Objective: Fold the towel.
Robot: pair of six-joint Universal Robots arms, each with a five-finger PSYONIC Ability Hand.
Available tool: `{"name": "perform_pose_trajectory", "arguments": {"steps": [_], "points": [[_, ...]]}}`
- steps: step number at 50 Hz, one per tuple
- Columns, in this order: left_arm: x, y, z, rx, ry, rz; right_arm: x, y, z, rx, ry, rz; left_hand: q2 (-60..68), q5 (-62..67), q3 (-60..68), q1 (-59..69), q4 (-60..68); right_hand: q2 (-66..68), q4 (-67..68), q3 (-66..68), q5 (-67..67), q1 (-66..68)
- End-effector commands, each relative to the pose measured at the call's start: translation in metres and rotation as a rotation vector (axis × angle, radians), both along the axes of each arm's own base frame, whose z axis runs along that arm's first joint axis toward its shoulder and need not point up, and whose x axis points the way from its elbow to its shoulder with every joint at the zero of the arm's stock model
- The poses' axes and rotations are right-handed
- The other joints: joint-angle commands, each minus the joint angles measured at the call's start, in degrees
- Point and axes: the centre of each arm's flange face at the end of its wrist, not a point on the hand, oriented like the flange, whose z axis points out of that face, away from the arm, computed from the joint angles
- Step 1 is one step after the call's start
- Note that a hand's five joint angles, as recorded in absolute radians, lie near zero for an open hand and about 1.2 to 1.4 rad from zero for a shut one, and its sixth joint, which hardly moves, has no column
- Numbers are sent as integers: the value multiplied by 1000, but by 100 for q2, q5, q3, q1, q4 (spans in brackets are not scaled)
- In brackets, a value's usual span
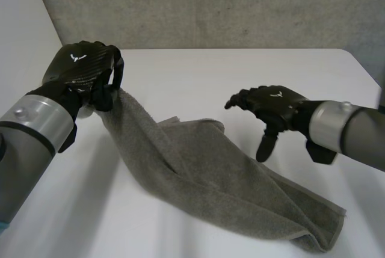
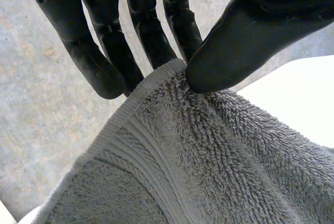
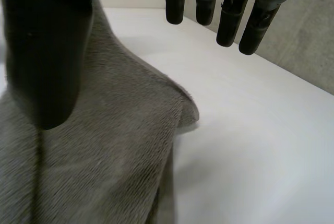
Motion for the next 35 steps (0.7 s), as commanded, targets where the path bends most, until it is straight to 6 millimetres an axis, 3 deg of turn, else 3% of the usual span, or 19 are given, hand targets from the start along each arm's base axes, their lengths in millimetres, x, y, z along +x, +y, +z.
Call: {"name": "perform_pose_trajectory", "arguments": {"steps": [1,10,18,25,29,35], "points": [[3,23,15,-47,23,-49,34,-30,-29,8,-7,-57,-624,-1383,-836,-262,-718,-382,-421,-375,-350,-318],[4,53,35,-131,56,-172,81,-33,-67,-6,-5,19,-624,-1383,-836,-262,-718,-382,-421,-375,-350,-318],[7,61,44,-165,73,-176,97,-42,-92,61,-46,18,-624,-1383,-836,-262,-718,-382,-421,-375,-350,-318],[9,67,51,-192,83,-182,106,-42,-99,81,-73,38,-624,-1383,-836,-262,-718,-274,-313,-266,-242,-209],[8,66,51,-208,84,-208,110,-43,-100,73,-89,42,-624,-1383,-836,-262,-718,666,627,674,698,730],[7,66,45,-204,79,-240,113,-52,-98,8,-117,25,-624,-1383,-836,-262,-718,552,513,560,585,617]]}}
